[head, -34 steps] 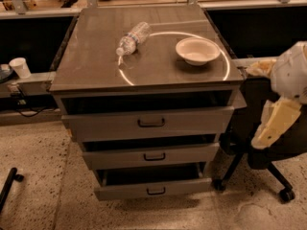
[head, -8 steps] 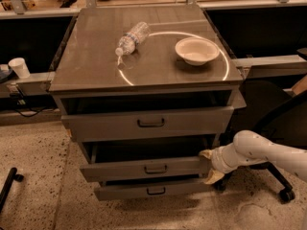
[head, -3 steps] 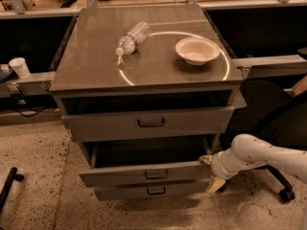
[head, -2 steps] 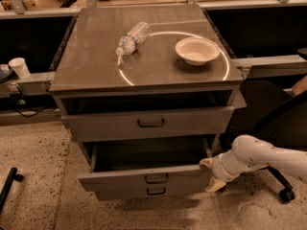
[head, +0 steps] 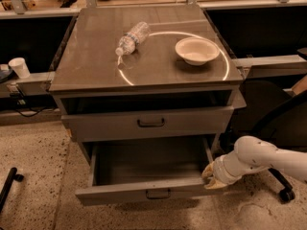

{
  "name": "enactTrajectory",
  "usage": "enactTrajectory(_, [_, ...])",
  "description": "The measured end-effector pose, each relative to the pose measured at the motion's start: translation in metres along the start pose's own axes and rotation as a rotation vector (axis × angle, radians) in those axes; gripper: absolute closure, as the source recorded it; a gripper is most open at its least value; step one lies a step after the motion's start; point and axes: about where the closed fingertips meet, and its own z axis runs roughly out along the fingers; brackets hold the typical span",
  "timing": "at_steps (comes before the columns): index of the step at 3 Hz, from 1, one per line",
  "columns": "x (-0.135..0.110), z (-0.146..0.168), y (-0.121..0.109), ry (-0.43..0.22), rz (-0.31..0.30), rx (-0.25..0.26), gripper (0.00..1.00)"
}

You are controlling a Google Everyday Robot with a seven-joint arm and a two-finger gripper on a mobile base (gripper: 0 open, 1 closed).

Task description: Open middle drawer

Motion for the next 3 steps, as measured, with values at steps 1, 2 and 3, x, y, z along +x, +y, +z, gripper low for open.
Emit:
enactTrajectory(1, [-0.0084,-0.0052,0.0010,-0.010,-0.025,0.000,0.66])
enactTrajectory(2, [-0.0127,-0.0095,0.0022,-0.017,-0.023,0.008,0.49])
enactTrajectory(3, [-0.0127,-0.0095,0.0022,-0.017,-0.023,0.008,0.25])
